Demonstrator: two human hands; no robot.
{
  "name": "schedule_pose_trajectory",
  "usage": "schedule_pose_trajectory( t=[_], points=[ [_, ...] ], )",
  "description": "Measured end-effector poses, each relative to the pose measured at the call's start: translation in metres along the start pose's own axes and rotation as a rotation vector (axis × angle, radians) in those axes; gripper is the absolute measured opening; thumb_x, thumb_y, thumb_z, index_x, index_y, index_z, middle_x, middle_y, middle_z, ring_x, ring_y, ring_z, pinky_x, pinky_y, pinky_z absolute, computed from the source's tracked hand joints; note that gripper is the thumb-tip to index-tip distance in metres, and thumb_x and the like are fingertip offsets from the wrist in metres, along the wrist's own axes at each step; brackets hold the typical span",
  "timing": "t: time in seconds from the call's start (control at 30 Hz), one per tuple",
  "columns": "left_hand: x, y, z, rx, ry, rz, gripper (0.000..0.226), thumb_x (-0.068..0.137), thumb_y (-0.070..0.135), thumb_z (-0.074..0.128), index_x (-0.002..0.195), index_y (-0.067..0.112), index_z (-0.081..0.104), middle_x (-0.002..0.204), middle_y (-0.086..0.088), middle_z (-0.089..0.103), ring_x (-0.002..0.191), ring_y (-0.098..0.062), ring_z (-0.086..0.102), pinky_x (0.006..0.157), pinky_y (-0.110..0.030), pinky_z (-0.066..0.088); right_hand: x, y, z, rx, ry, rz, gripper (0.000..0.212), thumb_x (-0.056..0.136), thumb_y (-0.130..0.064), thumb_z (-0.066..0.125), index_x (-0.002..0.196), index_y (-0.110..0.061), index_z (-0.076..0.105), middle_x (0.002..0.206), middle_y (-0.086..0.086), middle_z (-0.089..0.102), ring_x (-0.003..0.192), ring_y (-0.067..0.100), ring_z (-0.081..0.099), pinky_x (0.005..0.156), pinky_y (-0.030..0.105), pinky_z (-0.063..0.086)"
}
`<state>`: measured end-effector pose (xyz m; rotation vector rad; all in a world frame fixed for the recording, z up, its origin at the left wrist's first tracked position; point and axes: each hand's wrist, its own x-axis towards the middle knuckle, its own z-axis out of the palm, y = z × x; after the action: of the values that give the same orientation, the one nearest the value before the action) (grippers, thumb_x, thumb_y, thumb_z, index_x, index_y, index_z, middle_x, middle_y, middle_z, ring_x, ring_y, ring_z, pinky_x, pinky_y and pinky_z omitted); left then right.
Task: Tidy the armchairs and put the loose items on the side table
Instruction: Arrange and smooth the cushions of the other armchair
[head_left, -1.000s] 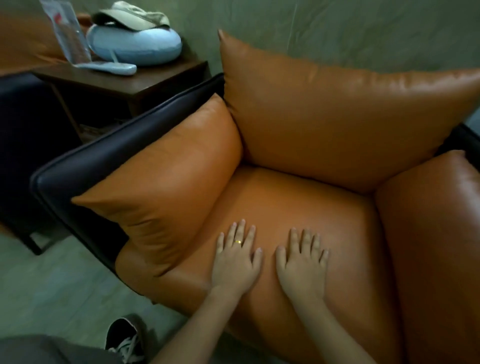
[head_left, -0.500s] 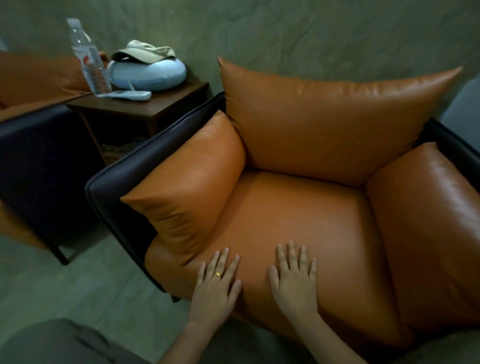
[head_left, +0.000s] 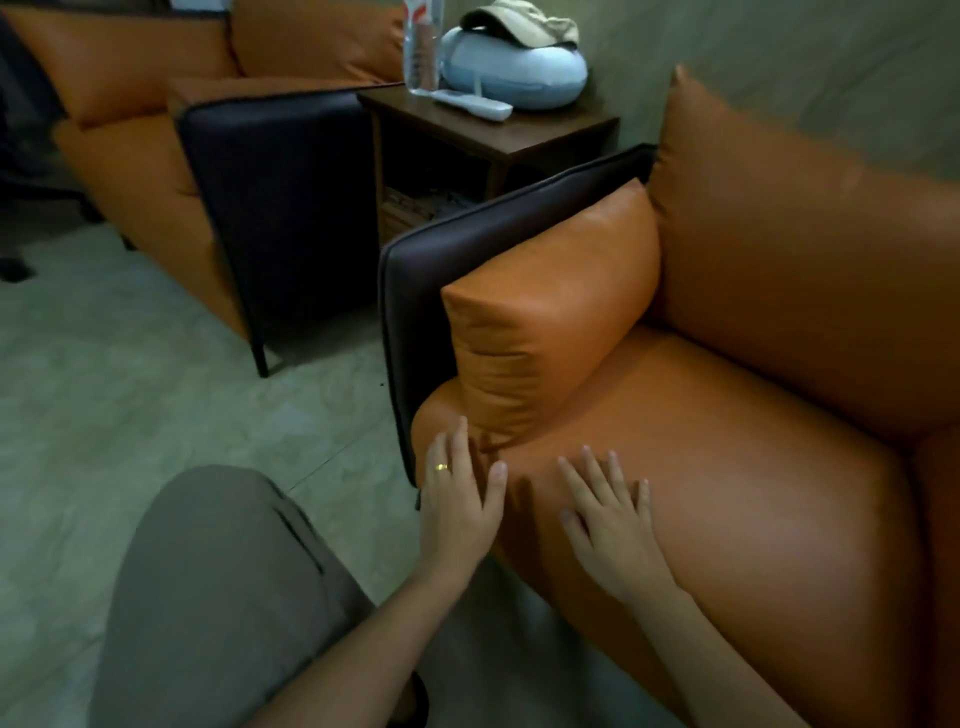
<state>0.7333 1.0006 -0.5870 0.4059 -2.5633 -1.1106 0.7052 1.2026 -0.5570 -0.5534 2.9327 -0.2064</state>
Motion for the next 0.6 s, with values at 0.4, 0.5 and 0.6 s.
schedule_pose_trajectory(
  t=[0.4, 0.5, 0.6],
  points=[
    [0.062, -0.036, 0.028, -0.117, 0.147, -0.143, 0.054, 0.104, 0.052, 0.021, 0.156, 0.037, 0.023, 0.167, 0.001, 0.007, 0.154, -0.022, 0.01, 0.114, -0.053, 0.037, 0.092, -0.054, -0.028, -0.518, 0.248, -0.751, 0.061, 0.098, -0.033, 0.042, 0.157, -0.021, 0.027, 0.167, 0.007, 0.016, 0.155, 0.027, 0.008, 0.124, 0.05, 0.015],
    [0.071, -0.046, 0.038, -0.05, 0.146, 0.059, 0.049, 0.106, 0.041, 0.03, 0.153, 0.027, 0.034, 0.163, -0.003, 0.023, 0.151, -0.024, 0.019, 0.112, -0.053, 0.038, 0.096, -0.036, -0.002, -0.543, 0.196, -0.619, 0.07, 0.099, -0.048, 0.048, 0.159, -0.021, 0.023, 0.167, 0.004, 0.013, 0.156, 0.023, 0.002, 0.125, 0.045, 0.007],
    [0.086, -0.06, 0.051, -0.054, 0.157, 0.224, 0.048, 0.105, 0.032, 0.036, 0.151, 0.018, 0.038, 0.16, -0.008, 0.032, 0.149, -0.026, 0.026, 0.112, -0.057, 0.032, 0.099, -0.031, 0.008, -0.543, 0.196, -0.553, 0.078, 0.095, -0.059, 0.049, 0.158, -0.021, 0.025, 0.167, 0.001, 0.012, 0.156, 0.021, 0.003, 0.126, 0.043, 0.003]
  ],
)
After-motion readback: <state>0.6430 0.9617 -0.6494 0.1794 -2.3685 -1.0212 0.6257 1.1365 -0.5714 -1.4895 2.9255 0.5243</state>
